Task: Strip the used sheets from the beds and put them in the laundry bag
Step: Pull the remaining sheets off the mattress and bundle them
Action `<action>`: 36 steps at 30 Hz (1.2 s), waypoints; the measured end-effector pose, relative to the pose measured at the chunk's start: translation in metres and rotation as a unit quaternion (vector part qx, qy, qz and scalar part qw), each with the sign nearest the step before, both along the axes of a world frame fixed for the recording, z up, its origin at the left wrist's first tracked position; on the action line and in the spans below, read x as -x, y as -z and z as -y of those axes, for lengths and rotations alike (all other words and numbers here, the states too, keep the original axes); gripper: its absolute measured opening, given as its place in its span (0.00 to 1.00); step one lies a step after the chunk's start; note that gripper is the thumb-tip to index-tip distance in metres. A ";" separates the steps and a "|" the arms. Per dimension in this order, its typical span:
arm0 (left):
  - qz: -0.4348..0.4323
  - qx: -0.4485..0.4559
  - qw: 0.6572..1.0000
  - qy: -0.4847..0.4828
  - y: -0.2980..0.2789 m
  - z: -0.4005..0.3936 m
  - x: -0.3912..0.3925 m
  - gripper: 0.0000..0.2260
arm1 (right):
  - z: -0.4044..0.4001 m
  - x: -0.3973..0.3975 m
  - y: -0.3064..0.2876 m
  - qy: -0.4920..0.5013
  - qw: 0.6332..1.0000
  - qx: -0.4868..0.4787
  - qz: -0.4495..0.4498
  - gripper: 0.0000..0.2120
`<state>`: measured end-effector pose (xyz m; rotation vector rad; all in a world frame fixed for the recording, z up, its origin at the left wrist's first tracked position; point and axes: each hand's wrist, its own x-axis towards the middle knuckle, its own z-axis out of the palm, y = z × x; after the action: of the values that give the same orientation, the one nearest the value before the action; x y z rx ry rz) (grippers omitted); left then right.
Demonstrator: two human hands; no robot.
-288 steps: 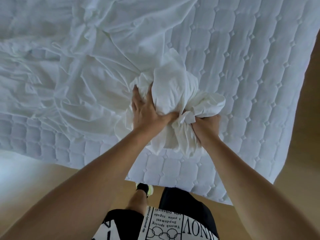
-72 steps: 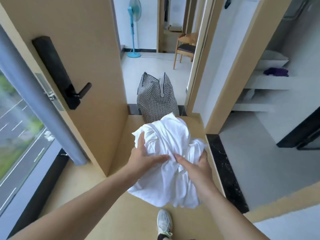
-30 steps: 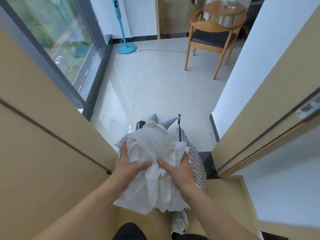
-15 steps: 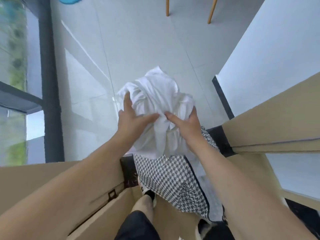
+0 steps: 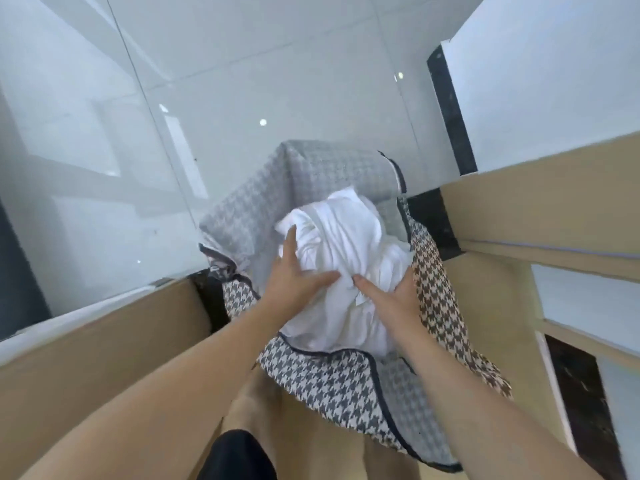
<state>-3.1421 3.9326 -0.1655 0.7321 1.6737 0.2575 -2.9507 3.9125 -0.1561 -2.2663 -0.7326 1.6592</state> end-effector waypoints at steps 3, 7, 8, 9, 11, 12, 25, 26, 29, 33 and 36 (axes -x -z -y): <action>0.002 0.083 0.997 0.009 0.014 0.039 0.011 0.53 | 0.041 0.008 0.019 -0.036 0.994 0.107 0.013 0.53; -0.019 0.136 0.990 0.032 0.027 0.056 0.030 0.53 | 0.061 0.025 0.029 -0.075 0.984 0.158 0.032 0.58; -0.028 0.151 0.987 0.044 0.031 0.058 0.036 0.52 | 0.065 0.027 0.033 -0.097 0.981 0.161 0.039 0.59; -0.045 0.163 0.983 0.065 0.035 0.060 0.041 0.51 | 0.069 0.028 0.035 -0.131 0.976 0.168 0.050 0.60; -0.084 0.171 0.973 0.127 0.042 0.063 0.052 0.46 | 0.076 0.031 0.040 -0.227 0.954 0.182 0.071 0.60; -0.100 0.175 0.967 0.156 0.044 0.066 0.057 0.43 | 0.077 0.033 0.040 -0.273 0.941 0.186 0.074 0.60; -0.394 0.145 0.902 -0.104 0.049 0.137 0.063 0.38 | 0.051 -0.007 0.061 -0.152 0.927 0.093 0.329 0.40; -0.387 0.174 0.890 -0.166 0.055 0.135 0.061 0.42 | 0.048 -0.010 0.065 -0.157 0.929 0.100 0.319 0.35; -0.301 0.234 0.865 -0.325 0.077 0.131 0.066 0.38 | 0.041 -0.022 0.068 -0.181 0.932 0.071 0.307 0.15; -0.253 0.232 0.887 -0.309 0.077 0.135 0.066 0.10 | 0.035 -0.028 0.056 -0.158 0.949 0.034 0.269 0.13; -0.258 0.188 0.916 -0.244 0.055 0.144 0.052 0.07 | 0.028 -0.016 0.048 -0.215 0.950 0.068 0.215 0.35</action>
<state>-3.1944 3.7887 -0.2203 0.0723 2.3182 0.0798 -2.9349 3.8843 -0.2045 -2.7601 -1.3317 1.4090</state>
